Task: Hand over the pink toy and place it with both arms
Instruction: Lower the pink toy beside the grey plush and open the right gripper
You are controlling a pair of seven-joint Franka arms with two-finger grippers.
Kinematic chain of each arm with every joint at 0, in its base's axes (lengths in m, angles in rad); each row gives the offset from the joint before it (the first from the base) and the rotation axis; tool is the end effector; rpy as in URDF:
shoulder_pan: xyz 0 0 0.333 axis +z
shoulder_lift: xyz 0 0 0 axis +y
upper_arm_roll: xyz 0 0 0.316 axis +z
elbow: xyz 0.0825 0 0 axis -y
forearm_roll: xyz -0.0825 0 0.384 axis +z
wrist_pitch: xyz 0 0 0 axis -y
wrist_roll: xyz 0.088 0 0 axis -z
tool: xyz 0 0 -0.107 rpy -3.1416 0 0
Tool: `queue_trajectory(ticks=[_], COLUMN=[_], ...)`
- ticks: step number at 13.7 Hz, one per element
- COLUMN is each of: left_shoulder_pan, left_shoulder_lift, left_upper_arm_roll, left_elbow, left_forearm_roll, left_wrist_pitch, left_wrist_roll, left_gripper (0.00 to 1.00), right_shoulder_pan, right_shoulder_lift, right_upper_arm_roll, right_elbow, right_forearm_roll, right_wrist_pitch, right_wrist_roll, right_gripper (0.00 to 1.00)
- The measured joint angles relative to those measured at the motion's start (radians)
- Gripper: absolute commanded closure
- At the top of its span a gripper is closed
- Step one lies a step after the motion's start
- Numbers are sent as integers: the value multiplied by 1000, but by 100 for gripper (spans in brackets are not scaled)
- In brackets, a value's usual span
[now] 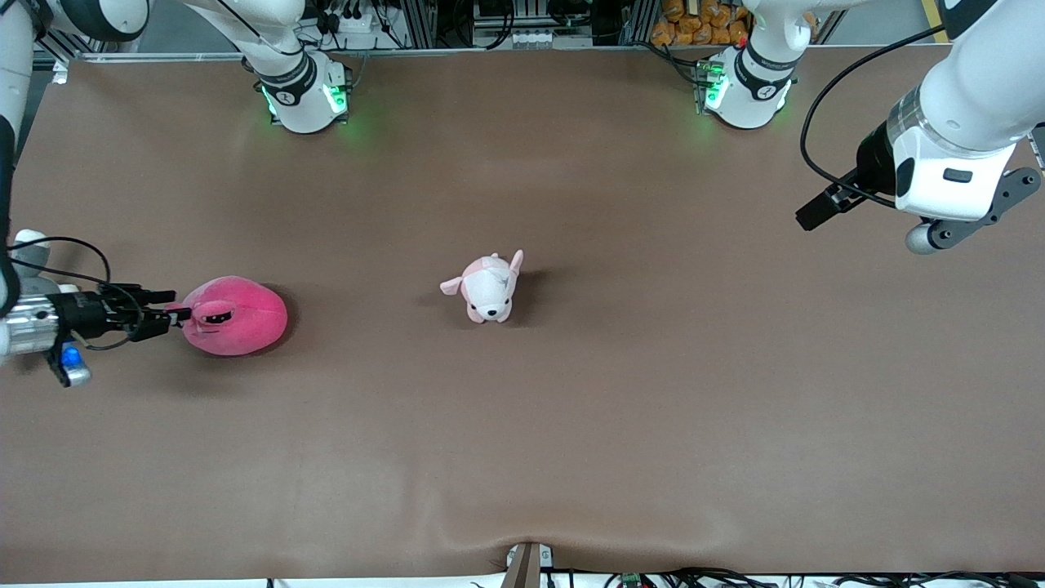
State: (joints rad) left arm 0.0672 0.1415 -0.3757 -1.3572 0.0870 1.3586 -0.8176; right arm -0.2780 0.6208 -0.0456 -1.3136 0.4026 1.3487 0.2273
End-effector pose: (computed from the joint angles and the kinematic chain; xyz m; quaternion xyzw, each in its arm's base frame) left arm 0.5540 -0.1470 0.6310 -0.9639 -0.2574 0.0460 0.0493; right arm 0.6397 -0.1569 0.3531 -0.9016 0.2692 0.2739 0.1992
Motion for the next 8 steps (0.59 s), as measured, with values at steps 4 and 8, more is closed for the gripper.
queue_trajectory(ticks=[4,8], left_shoulder_pan=[32,67], left_shoulder_lift=[0,-2], left_upper_arm_roll=[5,6], left_elbow=[-3,-3], left_forearm_roll=[23,26], left_wrist_pitch=[0,0], left_wrist_roll=[98,170], left_gripper=[0,0], right_shoulder_pan=[85,132], right_shoulder_lift=[-52,-212], right_upper_arm_roll=[4,6], right_elbow=[257,328], right_forearm_roll=[-65,-79], right_wrist_pitch=[-190,-254], right_wrist_roll=[1,0], right_gripper=[0,0])
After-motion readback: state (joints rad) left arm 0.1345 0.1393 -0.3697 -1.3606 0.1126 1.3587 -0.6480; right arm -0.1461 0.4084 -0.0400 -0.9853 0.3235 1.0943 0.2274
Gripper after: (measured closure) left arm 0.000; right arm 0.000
